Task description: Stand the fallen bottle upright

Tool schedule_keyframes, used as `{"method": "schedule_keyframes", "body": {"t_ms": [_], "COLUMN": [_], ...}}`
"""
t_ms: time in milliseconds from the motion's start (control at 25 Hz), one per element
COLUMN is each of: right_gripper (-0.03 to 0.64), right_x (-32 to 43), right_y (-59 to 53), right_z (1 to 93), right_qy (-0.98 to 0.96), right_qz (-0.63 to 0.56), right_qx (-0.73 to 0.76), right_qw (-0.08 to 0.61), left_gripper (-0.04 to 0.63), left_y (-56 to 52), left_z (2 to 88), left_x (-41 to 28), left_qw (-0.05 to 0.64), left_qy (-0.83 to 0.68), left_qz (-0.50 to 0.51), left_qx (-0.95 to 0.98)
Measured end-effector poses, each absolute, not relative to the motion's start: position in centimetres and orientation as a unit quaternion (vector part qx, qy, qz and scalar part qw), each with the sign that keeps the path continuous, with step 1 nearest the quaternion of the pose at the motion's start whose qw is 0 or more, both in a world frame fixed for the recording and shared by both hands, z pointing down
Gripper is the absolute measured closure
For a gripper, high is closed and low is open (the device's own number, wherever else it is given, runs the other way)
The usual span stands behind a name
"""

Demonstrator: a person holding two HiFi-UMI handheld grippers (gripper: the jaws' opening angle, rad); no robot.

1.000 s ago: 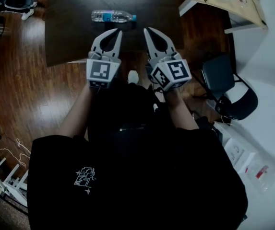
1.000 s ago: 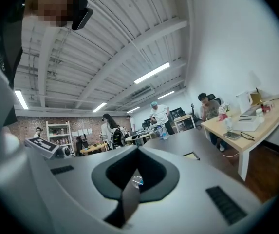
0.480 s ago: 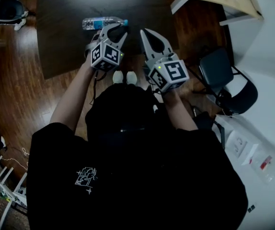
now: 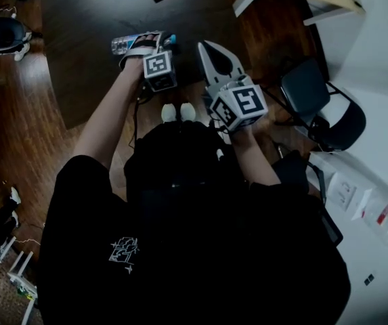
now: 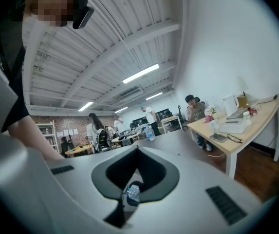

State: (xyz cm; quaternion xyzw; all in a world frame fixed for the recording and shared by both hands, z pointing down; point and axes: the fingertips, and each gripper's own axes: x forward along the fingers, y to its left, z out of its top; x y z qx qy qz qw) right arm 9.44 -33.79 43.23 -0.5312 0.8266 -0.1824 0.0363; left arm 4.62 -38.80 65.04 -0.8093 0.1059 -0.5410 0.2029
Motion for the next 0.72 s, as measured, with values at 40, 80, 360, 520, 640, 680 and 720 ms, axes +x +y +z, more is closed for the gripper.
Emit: {"method": "schedule_keyframes", "body": {"t_ms": [40, 80, 360, 520, 640, 680, 720], "right_gripper": [0.594, 0.594, 0.594, 0.594, 0.594, 0.594, 0.594], "right_x": [9.6, 9.8, 10.7, 11.3, 11.8, 11.9, 12.0], "right_y": [-33.9, -34.1, -35.2, -35.6, -35.7, -35.7, -35.7], "right_z": [43.3, 43.3, 43.7, 44.0, 44.2, 44.2, 44.2], "right_qy": [0.825, 0.824, 0.813, 0.811, 0.809, 0.808, 0.807], "right_qz": [-0.182, -0.182, -0.186, -0.185, -0.187, -0.188, -0.189], "right_qx": [-0.534, -0.536, -0.551, -0.555, -0.557, -0.558, -0.559], "right_qw": [0.034, 0.033, 0.032, 0.029, 0.028, 0.028, 0.028], "left_gripper": [0.330, 0.330, 0.330, 0.330, 0.330, 0.330, 0.330], "left_y": [-38.9, -39.1, -40.1, -40.1, -40.2, -40.3, -40.4], "left_z": [65.7, 66.2, 67.8, 68.9, 69.5, 69.7, 69.9], "left_x": [4.6, 4.6, 6.2, 6.6, 6.6, 6.6, 6.6], "left_qw": [0.204, 0.202, 0.187, 0.176, 0.172, 0.170, 0.168], "left_qy": [0.095, 0.087, 0.052, 0.031, 0.029, 0.029, 0.029], "left_qz": [-0.553, -0.562, -0.584, -0.602, -0.606, -0.607, -0.608], "left_qx": [-0.802, -0.797, -0.789, -0.778, -0.776, -0.776, -0.775]}}
